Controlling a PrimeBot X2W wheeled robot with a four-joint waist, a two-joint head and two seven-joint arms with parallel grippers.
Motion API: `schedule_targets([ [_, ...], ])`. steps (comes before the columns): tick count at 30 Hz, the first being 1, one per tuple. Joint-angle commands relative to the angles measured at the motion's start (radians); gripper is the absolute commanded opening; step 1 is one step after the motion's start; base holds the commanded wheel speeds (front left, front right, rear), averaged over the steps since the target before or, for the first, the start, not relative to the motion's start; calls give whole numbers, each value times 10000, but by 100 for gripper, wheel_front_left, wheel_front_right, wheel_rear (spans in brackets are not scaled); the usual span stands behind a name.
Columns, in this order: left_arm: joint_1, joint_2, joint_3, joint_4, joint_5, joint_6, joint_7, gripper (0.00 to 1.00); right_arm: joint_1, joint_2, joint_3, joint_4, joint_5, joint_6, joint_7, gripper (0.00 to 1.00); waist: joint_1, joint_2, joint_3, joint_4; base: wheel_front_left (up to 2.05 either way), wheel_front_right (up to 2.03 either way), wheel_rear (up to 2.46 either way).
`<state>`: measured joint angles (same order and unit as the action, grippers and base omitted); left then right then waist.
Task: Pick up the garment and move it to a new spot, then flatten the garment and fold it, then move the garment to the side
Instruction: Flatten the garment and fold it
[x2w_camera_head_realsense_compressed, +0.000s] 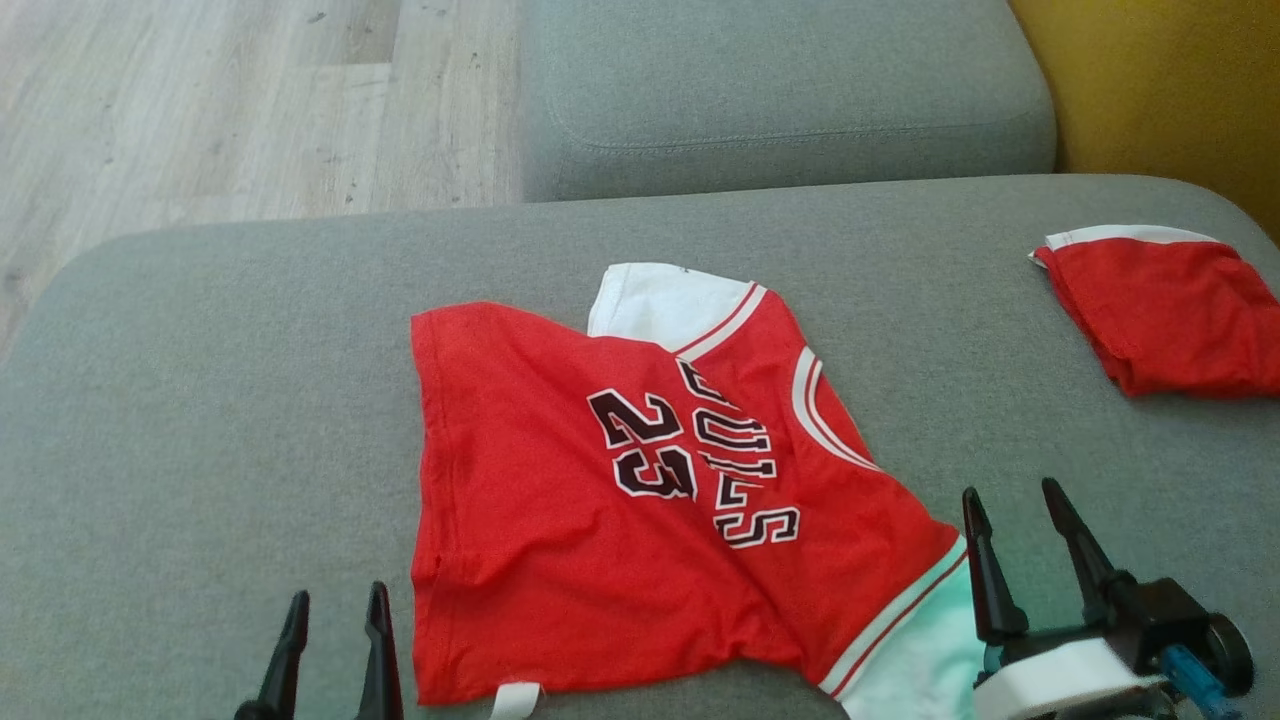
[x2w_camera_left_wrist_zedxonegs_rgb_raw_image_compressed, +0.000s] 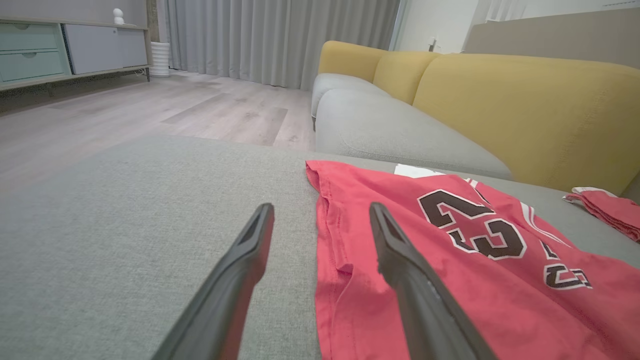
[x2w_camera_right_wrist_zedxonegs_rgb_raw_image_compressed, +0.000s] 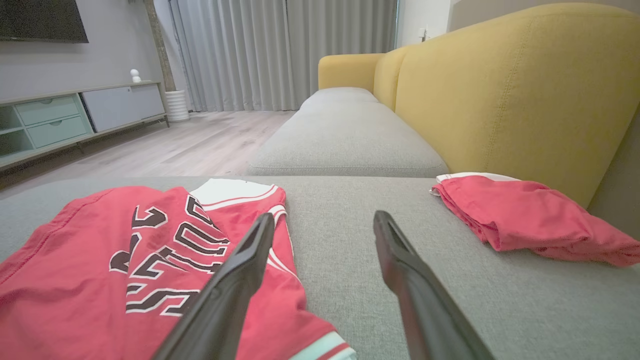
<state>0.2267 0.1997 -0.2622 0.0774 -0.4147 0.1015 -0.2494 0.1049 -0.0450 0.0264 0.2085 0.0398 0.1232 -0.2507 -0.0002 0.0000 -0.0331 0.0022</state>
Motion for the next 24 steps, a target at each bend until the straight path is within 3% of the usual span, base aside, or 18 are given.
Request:
schedule_targets([
  [1,-265,-185,613,-160,262,-388,-123,100,-115,-52,191,-218,72,75,-111,100,2,0,-35,-40,0,0,0],
  [5,-175,-588,1136,37,641,-1098,-123,100,-7,-52,198,-187,215,75,-111,100,2,0,-102,-199,0,0,0],
  [11,-97,-985,1642,354,1088,-1724,-123,100,-21,-52,222,-138,297,75,-111,100,2,0,-119,-395,0,0,0],
  [24,-117,-1257,1875,645,1826,-2131,-124,100,-289,-52,206,-301,159,75,-111,100,2,0,-132,-370,0,0,0],
])
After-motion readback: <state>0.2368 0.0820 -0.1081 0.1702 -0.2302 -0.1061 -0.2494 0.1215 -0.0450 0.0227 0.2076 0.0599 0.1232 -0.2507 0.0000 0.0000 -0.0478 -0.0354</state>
